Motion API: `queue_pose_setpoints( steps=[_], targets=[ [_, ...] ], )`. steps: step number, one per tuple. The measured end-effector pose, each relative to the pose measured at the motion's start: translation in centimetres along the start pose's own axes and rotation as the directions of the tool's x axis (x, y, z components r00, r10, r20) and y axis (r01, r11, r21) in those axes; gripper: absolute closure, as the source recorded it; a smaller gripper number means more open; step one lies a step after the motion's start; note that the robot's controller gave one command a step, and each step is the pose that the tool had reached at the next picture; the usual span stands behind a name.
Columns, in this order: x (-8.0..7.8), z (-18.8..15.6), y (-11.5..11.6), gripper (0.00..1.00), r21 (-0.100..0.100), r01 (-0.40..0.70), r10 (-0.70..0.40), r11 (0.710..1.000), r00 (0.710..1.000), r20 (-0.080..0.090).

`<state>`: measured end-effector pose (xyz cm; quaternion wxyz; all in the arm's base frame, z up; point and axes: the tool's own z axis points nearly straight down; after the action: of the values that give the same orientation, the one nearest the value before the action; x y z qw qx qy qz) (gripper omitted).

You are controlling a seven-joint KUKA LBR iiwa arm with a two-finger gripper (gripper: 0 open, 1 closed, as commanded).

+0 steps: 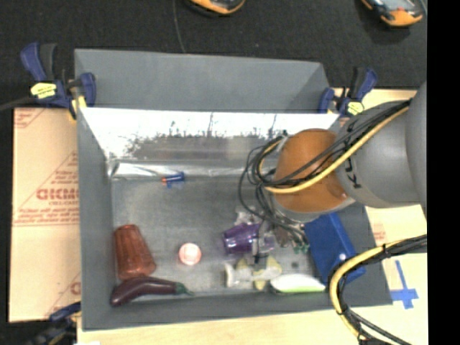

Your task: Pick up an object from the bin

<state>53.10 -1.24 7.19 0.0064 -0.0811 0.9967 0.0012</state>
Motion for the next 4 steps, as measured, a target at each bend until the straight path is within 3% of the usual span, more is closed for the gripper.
queue_pose_setpoints(
  steps=[3,4],
  targets=[
    [-0.1,-2.4,0.3,1.00,0.002,0.034,-0.034,0.999,0.999,0.003],
    [-0.4,-14.8,0.3,1.00,0.003,0.062,-0.062,0.998,0.998,0.008]
  ],
)
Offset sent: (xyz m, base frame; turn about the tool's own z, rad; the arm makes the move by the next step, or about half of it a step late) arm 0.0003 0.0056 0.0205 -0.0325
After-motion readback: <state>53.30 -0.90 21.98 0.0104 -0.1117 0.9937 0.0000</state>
